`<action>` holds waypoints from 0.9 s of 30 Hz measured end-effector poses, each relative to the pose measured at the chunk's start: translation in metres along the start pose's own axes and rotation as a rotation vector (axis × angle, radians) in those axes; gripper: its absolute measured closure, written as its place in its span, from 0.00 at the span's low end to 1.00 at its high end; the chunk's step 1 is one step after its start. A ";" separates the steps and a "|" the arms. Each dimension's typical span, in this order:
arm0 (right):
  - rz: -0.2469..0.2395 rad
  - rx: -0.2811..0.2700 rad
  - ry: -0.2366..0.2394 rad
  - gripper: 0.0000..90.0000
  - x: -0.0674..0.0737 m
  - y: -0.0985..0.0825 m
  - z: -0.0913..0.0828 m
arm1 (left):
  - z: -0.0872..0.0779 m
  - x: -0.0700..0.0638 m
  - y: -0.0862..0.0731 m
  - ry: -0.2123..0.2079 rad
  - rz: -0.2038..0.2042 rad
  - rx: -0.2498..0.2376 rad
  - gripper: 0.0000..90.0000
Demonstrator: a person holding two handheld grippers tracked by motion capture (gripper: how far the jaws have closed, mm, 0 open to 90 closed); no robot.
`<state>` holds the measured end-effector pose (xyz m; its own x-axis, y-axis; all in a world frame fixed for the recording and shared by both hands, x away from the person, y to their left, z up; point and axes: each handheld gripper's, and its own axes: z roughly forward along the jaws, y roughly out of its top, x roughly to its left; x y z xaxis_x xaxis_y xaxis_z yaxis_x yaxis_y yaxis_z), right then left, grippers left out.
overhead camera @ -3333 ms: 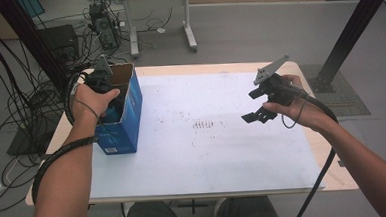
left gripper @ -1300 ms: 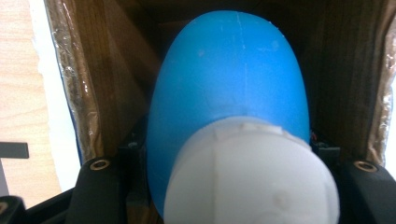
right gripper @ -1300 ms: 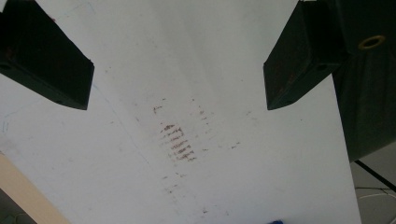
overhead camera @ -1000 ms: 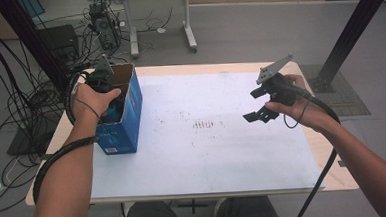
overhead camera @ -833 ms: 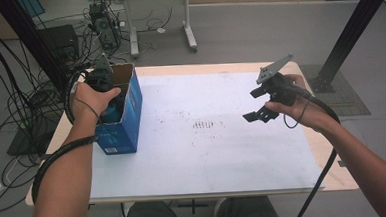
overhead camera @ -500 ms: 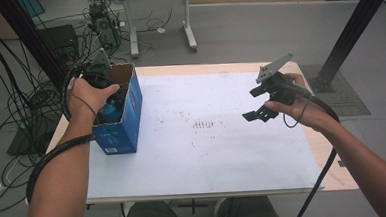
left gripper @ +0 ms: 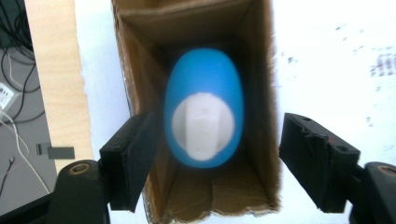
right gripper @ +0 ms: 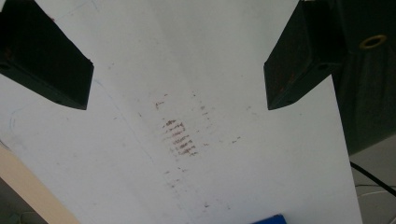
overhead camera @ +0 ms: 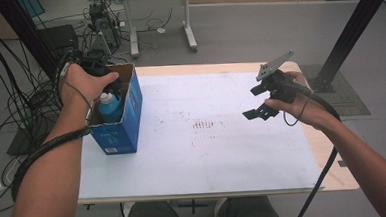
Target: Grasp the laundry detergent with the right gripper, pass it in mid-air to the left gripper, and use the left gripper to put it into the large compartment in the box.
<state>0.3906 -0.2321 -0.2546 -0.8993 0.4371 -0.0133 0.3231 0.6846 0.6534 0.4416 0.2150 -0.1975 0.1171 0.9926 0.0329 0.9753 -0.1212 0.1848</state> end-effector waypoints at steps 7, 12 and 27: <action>0.020 0.029 -0.003 0.09 -0.006 0.002 0.002 | -0.012 -0.028 0.012 -0.018 0.080 -0.021 0.24; 0.027 0.055 -0.001 0.09 -0.010 0.003 0.004 | -0.014 -0.053 0.027 -0.053 0.125 -0.037 0.20; 0.046 0.119 -0.013 0.09 -0.022 -0.001 -0.007 | -0.004 -0.116 0.071 -0.114 0.212 -0.071 0.14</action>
<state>0.4080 -0.2465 -0.2502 -0.8790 0.4768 0.0041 0.3974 0.7277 0.5591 0.4965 0.0912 -0.1841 0.3423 0.9391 -0.0323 0.9113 -0.3234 0.2547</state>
